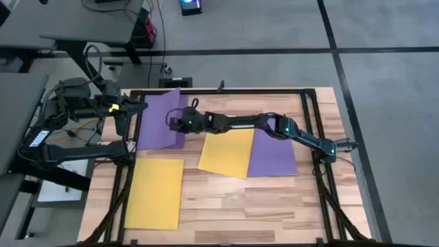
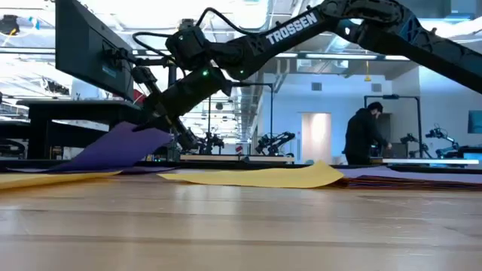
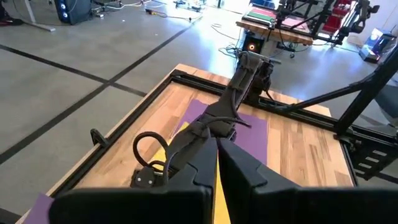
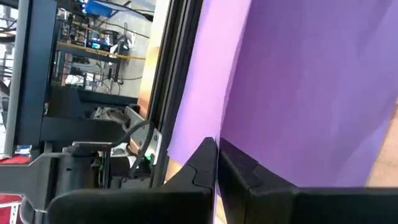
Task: Organize paper
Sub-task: Stack the purple paper on top of the other purple paper
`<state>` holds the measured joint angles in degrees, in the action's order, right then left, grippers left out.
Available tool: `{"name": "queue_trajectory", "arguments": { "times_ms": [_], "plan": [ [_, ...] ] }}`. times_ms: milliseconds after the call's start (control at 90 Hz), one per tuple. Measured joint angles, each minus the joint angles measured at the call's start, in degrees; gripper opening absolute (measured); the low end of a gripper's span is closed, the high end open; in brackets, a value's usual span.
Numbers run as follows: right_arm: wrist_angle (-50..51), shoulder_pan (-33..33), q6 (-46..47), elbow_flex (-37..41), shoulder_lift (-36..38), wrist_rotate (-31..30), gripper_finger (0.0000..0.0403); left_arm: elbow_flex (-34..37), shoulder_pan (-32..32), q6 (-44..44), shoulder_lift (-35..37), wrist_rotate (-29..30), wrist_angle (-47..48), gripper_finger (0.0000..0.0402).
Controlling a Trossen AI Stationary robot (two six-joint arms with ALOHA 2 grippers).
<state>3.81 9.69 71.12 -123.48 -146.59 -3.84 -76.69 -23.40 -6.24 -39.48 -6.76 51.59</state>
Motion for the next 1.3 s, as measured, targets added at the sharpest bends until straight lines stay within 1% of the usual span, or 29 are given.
{"name": "queue_trajectory", "arguments": {
  "times_ms": [78, 178, 333, 478, 567, 689, 933, 1056, 1300],
  "plan": [
    [-0.2, 0.1, 0.9, 0.0, -0.6, 0.4, 0.0023, 0.0, 0.0, 0.0, 0.0, 0.0, 0.0, 0.0000],
    [0.5, 0.1, 1.9, 0.0, -1.0, 2.2, 0.0056, 0.0, 0.0, 0.0, 0.0, 0.0, 0.0, 0.0000],
    [2.1, 0.8, -2.1, 0.0, -0.8, 1.5, 0.0103, 0.0, 0.0, -0.3, 0.0, 0.0, 0.1, 0.0000],
    [3.1, 2.4, -3.1, 0.0, -0.9, 2.4, 0.0128, 0.0, 0.0, -0.4, 0.0, 0.0, 0.3, 0.0000],
    [3.5, 2.9, -3.1, 0.0, -0.9, 2.7, 0.0134, 0.0, 0.0, -0.4, 0.0, 0.0, 0.5, 0.0000],
    [3.8, 2.4, -3.4, 0.0, -0.9, 5.6, 0.0134, 0.0, 0.0, -0.4, 0.0, 0.0, 0.5, 0.0000],
    [3.7, 1.3, -4.3, 0.0, -0.9, 6.0, 0.0134, 0.0, 0.0, -0.3, 0.0, 0.0, 0.5, 0.0000],
    [4.3, 1.8, -6.7, 0.0, -0.9, 6.1, 0.0134, 0.0, 0.0, 0.1, 0.0, 0.0, 0.5, 0.0000],
    [6.6, 4.1, -11.3, 0.0, -0.9, 10.1, 0.0134, 0.0, 0.0, 0.2, 0.0, 0.0, 0.5, 0.0000]
  ]
}}
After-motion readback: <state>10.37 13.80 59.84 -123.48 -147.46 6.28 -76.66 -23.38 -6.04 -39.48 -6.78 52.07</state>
